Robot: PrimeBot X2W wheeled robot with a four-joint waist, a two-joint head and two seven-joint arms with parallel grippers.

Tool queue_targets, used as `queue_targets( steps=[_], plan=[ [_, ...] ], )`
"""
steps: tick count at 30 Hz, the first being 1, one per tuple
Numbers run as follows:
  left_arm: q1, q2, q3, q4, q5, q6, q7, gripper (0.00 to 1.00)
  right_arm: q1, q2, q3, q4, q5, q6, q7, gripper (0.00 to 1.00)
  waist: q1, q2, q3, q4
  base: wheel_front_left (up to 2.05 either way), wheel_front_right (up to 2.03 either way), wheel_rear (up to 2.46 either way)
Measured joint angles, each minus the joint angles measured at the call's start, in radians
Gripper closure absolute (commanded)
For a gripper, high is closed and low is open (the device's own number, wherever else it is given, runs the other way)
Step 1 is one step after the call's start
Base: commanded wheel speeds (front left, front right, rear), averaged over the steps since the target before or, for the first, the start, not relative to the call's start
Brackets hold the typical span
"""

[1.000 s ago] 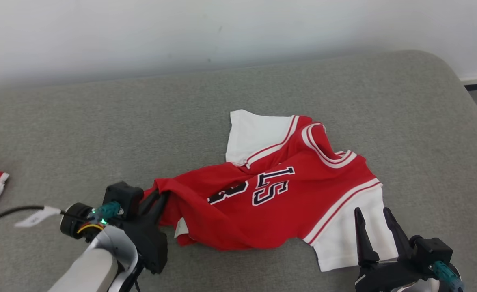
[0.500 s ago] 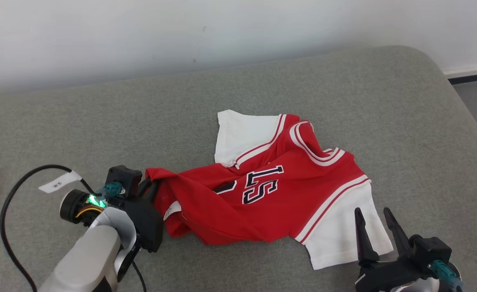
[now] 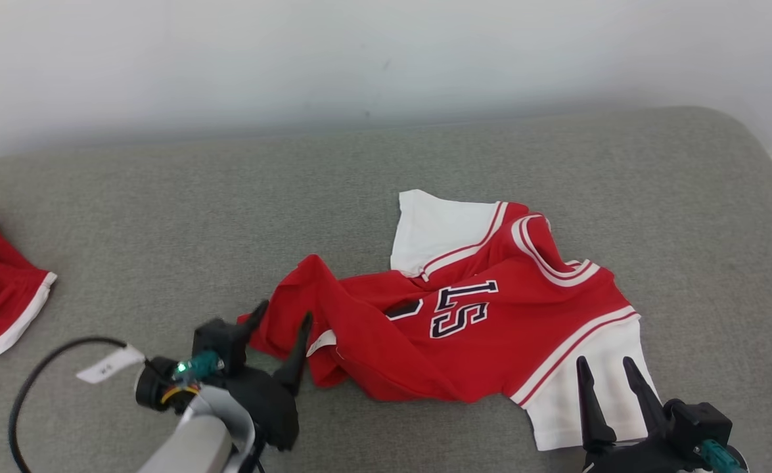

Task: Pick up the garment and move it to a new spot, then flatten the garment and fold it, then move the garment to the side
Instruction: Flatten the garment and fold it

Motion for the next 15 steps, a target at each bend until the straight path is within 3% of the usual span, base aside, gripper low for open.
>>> queue_targets(
  steps=[6, 15],
  plan=[
    [0.092, 0.003, -0.019, -0.095, 0.015, 0.025, 0.0, 0.0, 0.01, 0.0, 0.007, 0.003, 0.0, 0.0, 0.0, 0.0, -0.0001, 0.0, -0.002, 0.028, 0.0, 0.0, 0.0],
    [0.097, -0.004, -0.028, -0.146, 0.008, 0.038, 0.025, 0.0, -0.008, 0.0, 0.014, 0.007, 0.0, 0.0, 0.0, 0.0, 0.0, 0.0, 0.014, -0.003, 0.0, 0.0, 0.0]
  ],
)
